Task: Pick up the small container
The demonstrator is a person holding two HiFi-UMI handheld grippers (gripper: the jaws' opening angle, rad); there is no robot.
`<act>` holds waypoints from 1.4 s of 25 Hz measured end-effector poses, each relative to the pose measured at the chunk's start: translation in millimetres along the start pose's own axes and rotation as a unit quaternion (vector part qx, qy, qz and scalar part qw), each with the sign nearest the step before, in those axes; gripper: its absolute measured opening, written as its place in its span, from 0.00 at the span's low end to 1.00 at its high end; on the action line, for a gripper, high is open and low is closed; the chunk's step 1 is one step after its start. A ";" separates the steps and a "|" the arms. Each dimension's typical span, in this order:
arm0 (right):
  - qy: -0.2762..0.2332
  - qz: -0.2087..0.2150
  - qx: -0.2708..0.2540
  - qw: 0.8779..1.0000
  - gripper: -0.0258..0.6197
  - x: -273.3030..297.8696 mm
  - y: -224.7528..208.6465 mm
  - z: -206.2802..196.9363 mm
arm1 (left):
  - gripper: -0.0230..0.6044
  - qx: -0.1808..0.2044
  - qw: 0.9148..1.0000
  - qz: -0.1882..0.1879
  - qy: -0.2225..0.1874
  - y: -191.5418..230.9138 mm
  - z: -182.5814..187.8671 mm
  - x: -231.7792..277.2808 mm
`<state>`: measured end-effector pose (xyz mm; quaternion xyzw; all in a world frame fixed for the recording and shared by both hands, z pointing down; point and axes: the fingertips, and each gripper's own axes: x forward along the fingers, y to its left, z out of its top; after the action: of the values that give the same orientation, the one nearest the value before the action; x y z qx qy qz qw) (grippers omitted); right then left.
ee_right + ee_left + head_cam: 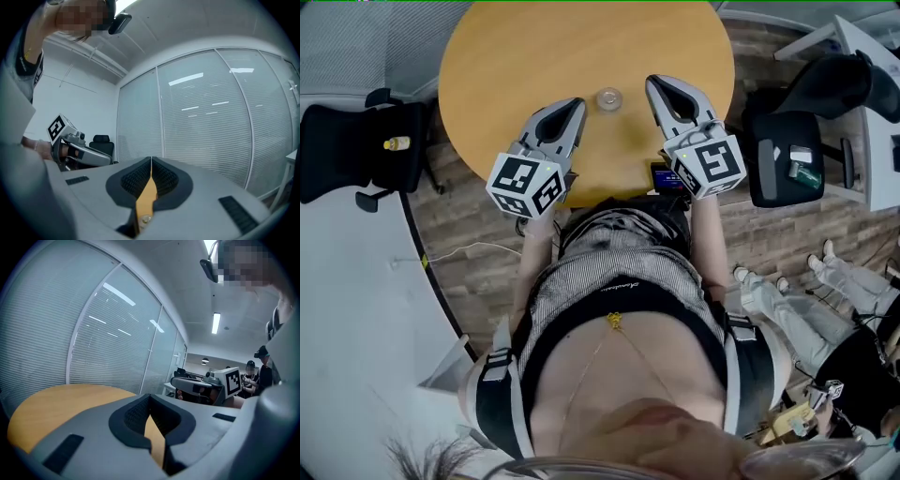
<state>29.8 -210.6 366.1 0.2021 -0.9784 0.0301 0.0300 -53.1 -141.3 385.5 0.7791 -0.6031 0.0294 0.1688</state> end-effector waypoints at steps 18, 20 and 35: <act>-0.010 0.028 -0.017 0.999 0.08 7.7 18.5 5.9 | 0.07 0.009 1.000 -0.006 -0.005 -9.2 6.1 2.0; -0.008 0.031 -0.019 0.999 0.08 11.1 23.4 5.5 | 0.07 0.011 1.000 -0.011 -0.003 -9.0 6.5 2.6; 0.011 0.053 -0.016 0.998 0.08 28.7 47.7 -11.9 | 0.07 0.004 1.000 -0.025 0.018 0.4 -7.6 3.1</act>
<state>-14.9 -177.4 377.8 0.1492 -0.9877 0.0182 0.0420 -51.5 -142.1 393.5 0.7938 -0.5803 0.0418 0.1769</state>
